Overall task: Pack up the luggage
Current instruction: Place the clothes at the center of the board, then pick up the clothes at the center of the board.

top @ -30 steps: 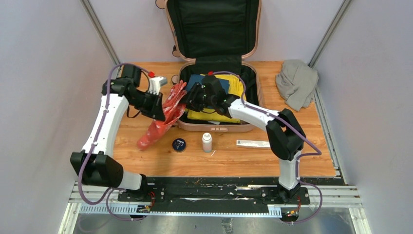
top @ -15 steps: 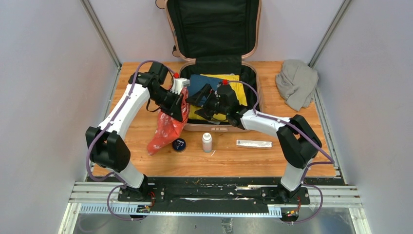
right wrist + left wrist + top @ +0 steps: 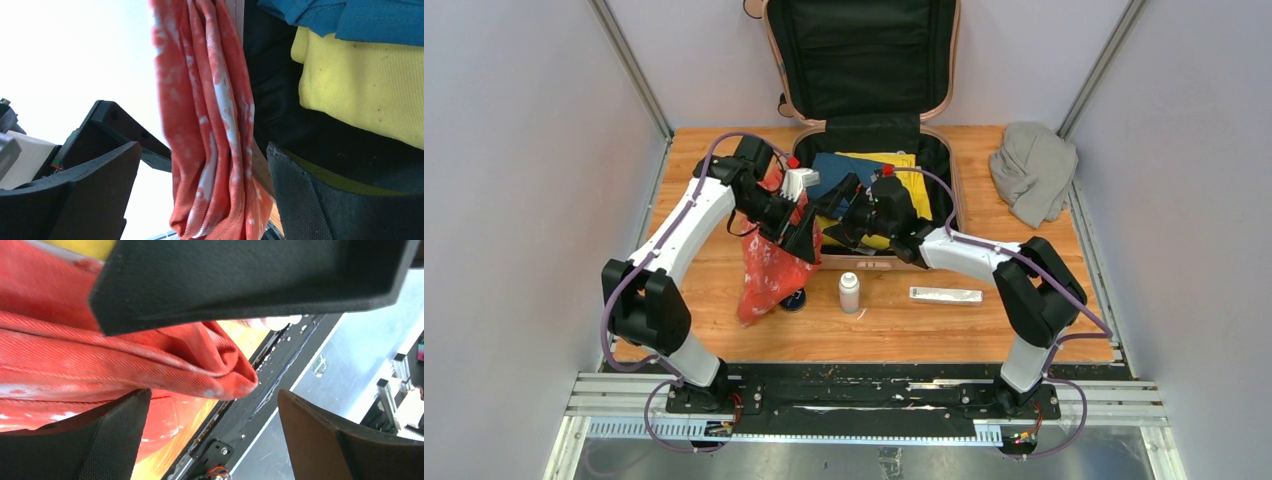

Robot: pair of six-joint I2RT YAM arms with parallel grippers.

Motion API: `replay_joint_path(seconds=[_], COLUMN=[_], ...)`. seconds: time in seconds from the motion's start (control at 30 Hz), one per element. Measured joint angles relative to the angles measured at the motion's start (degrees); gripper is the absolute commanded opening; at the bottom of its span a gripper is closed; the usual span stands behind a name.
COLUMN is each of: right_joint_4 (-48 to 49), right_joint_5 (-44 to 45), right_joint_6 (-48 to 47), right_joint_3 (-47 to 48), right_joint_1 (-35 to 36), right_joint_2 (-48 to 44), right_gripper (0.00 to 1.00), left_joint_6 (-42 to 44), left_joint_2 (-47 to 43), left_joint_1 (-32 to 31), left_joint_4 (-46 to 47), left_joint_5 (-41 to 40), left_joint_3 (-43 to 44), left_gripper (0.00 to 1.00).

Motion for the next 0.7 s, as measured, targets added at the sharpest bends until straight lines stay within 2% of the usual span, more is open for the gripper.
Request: replay_joint_path(seconds=[0.2,0.37,0.53,0.7], right_joint_4=[-0.37,-1.16,-1.64,-1.75], right_joint_5=[-0.61,-0.72,-3.08,-8.33], right_joint_6=[-1.73,-4.79,-9.88,-13.92], right_joint_3=[0.2,-2.32,-1.84,1.4], right_joint_1=[-0.04,-0.81,-1.66,-1.77], right_joint_2=[0.0,-1.97,-3.89,-2.99], right_gripper=[1.0,1.0,1.0,1.0], left_joint_6=[0.72,1.55,2.89,3.93], left_joint_2=[-3.72,-10.78,-15.45,-16.04], left_joint_1=[-0.13,1.6,9.16,16.81], left_joint_4=[0.17,0.24,0.28,0.5], left_joint_5=[1.42,4.61,7.19,6.95], left_joint_3=[-1.6,-2.75,-2.91,-3.63], left_gripper=[1.0,1.0,1.0,1.0])
